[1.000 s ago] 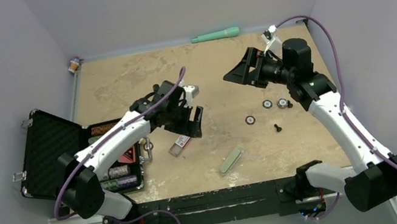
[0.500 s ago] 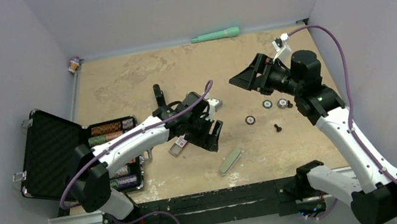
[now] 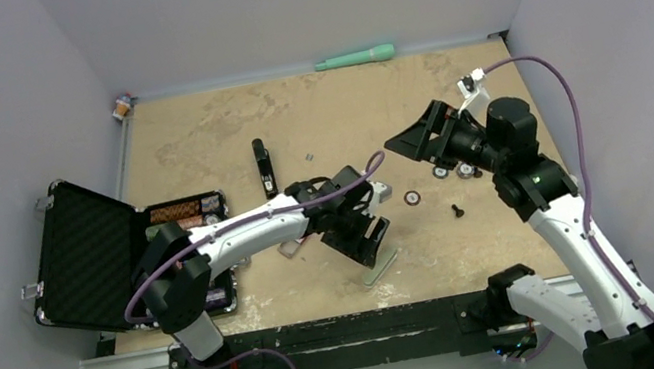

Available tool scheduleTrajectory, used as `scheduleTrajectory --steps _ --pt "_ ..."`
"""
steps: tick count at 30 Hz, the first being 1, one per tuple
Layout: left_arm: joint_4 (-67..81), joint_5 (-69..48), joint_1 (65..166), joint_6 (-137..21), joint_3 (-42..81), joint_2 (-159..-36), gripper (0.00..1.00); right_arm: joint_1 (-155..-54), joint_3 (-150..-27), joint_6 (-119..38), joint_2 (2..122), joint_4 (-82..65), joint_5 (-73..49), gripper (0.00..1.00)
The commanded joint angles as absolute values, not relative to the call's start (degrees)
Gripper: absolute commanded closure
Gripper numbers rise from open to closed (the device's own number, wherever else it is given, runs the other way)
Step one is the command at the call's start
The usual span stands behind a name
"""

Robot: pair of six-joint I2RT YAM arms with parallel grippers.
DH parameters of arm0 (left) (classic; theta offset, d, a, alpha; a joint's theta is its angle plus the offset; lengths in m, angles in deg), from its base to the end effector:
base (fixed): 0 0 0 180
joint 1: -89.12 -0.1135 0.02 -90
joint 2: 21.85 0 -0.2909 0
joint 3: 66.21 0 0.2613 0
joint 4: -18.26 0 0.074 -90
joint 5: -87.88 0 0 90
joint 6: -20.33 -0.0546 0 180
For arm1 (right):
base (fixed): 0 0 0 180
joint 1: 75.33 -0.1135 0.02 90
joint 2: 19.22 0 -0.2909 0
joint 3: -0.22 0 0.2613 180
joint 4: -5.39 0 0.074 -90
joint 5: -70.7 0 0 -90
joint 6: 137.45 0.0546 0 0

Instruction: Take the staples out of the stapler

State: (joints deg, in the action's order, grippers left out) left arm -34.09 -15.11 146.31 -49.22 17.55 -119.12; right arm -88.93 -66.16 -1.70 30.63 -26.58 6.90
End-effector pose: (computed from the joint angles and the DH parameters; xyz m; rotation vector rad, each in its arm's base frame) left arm 0.1863 -0.3117 0.2249 0.9758 2.7156 -0.6426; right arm 0.1902 0.0708 0.3775 0.2069 1.9588 1.1231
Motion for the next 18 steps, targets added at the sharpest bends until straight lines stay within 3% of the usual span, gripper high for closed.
scheduleTrajectory --steps 1,4,6,12,18 --pt "-31.76 -14.96 148.73 -48.33 19.93 -120.62 0.2 -89.07 -66.13 -0.87 29.08 -27.09 5.4 0.01" --pt "-31.1 -14.41 150.02 -47.52 20.09 -121.77 0.01 -88.99 -66.69 -1.29 28.92 -28.0 5.52 0.01" --pt "-30.81 -13.6 150.59 -46.91 20.45 -122.3 0.0 -88.99 -67.2 -1.91 29.18 -28.86 5.83 0.01" --pt "-31.34 -11.83 152.01 -46.07 22.6 -125.18 0.02 -89.03 -68.03 -3.04 29.06 -30.53 6.23 0.01" --pt "-32.66 -10.72 152.3 -45.28 24.99 -128.35 0.18 -89.04 -68.34 -3.7 29.12 -31.21 6.34 0.01"
